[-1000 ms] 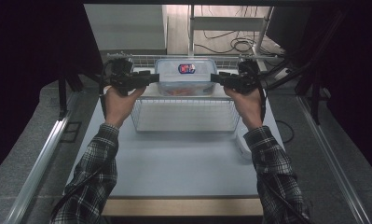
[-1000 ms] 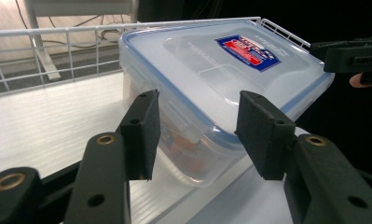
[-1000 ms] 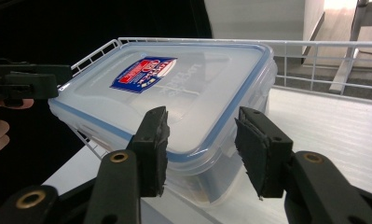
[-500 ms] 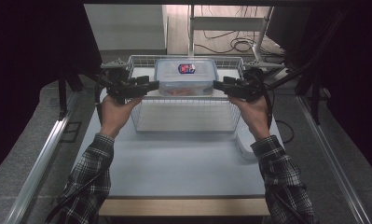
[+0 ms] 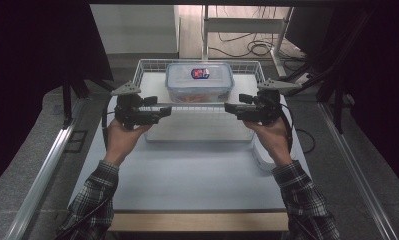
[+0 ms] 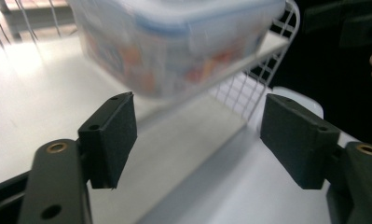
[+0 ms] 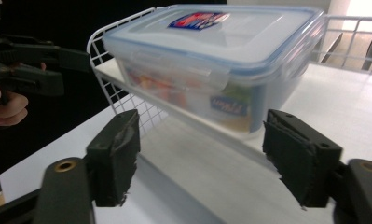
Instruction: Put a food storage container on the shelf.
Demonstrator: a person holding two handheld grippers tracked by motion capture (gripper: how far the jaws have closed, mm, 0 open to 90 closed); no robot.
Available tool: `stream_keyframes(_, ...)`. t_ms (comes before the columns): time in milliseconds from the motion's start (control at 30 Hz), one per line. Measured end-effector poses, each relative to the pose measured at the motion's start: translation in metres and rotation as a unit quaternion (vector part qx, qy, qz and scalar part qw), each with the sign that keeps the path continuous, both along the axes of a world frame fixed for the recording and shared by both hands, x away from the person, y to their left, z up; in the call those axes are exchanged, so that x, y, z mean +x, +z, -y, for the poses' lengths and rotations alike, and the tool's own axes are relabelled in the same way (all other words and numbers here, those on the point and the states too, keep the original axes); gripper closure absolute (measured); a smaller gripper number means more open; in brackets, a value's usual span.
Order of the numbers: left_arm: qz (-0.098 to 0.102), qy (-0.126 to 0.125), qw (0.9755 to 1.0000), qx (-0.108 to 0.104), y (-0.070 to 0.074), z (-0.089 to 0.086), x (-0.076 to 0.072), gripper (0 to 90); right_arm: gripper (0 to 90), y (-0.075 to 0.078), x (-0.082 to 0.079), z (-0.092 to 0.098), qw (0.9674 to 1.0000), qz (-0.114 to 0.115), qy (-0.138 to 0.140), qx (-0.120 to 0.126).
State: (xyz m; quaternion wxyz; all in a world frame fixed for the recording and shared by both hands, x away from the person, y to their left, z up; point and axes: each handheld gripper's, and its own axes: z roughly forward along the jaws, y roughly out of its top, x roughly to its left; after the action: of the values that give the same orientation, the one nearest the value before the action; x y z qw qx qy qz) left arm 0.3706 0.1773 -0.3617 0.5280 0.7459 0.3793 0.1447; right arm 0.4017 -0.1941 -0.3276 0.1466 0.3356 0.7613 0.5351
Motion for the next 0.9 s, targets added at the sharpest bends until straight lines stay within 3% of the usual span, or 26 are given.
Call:
stream_keyframes(300,-0.005,-0.014,0.9995,0.027,-0.021,0.008,-0.027,15.6,14.0,-0.019,-0.023,-0.005,0.9996,0.004,0.021,-0.021)
stream_keyframes(600,-0.015,-0.019,0.9991,0.035,-0.047,0.010,-0.052,8.4,8.4,-0.044,-0.048,-0.001,0.9987,0.008,0.037,-0.033)
stream_keyframes(733,-0.017,-0.020,0.9985,0.047,-0.061,0.012,-0.061,6.3,6.3,-0.053,-0.058,0.003,0.9986,0.012,0.036,-0.037)
stream_keyframes(900,-0.028,-0.028,0.9982,0.044,-0.085,0.015,-0.068,4.0,5.3,-0.069,-0.068,0.006,0.9986,0.009,0.037,-0.037)
